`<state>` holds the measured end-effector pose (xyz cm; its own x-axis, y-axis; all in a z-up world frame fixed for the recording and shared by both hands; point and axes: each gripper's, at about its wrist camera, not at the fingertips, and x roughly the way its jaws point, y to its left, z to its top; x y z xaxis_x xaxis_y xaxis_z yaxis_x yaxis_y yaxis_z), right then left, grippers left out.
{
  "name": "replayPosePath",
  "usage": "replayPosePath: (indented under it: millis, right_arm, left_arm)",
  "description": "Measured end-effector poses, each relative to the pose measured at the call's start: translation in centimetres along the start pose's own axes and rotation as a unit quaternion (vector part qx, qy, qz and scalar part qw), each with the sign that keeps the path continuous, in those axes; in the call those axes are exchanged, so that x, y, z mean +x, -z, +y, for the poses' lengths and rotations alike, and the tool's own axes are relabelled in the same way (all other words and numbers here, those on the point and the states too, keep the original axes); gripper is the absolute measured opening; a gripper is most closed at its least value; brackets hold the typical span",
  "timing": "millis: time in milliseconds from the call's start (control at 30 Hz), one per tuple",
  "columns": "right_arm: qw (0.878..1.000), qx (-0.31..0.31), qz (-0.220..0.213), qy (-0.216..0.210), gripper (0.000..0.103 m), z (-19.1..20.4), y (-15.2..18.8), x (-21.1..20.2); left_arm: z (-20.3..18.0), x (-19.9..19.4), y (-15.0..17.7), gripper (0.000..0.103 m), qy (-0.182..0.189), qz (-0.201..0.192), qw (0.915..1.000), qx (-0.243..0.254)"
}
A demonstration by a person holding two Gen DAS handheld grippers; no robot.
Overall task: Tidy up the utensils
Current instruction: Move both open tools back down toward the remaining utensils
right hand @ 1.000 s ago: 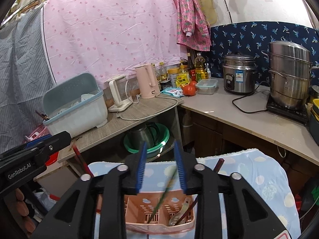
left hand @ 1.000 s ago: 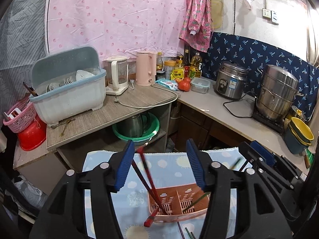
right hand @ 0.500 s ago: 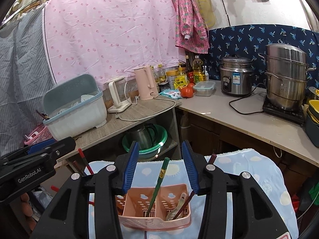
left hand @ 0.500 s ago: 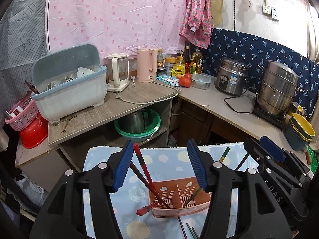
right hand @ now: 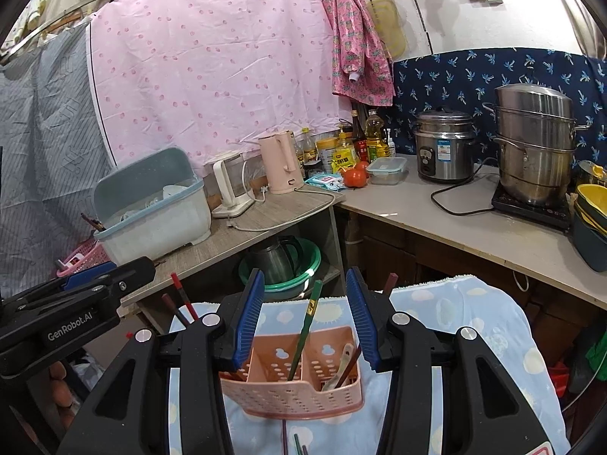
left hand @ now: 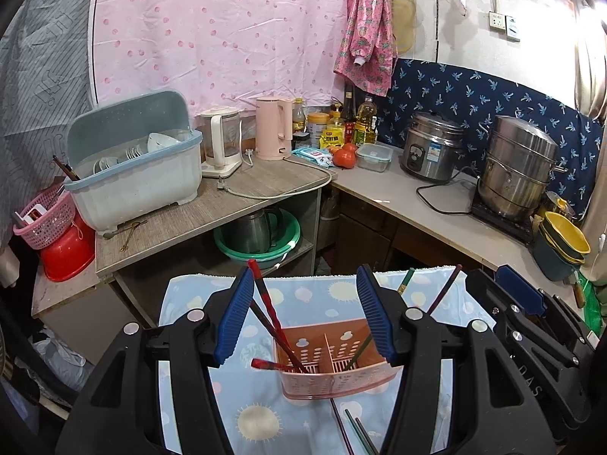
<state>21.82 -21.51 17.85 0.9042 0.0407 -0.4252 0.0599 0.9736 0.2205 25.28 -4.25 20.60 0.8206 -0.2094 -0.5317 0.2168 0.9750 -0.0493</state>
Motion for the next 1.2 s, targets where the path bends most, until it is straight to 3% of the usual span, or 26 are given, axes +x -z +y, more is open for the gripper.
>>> replayPosePath:
  millis: [300, 700, 900, 1200]
  right_arm:
    - [1.0, 0.008, 0.008, -0.007, 0.044, -0.4, 2.0, -3.8]
    - [0.999, 0.021, 0.042, -0.009, 0.044, -1.8, 8.0, -7.7]
    - [0.997, 0.016, 0.073, 0.007, 0.044, -3.2, 11.9, -8.2]
    - [0.99, 0.022, 0.14, 0.02, 0.044, -5.4, 18.3, -7.7]
  left_arm:
    - [-0.1, -3.0, 1.9, 0.054, 0.005, 0.002, 1.0, -0.004]
    - [-1.0, -4.8, 8.4, 0.054, 0.018, 0.045, 0.9988, -0.004]
    - [-1.5, -4.3, 12.9, 0.054, 0.019, 0.081, 0.9965, -0.001]
    - [-2.8, -1.7, 20.3, 0.054, 0.026, 0.161, 0.9866, 0.005]
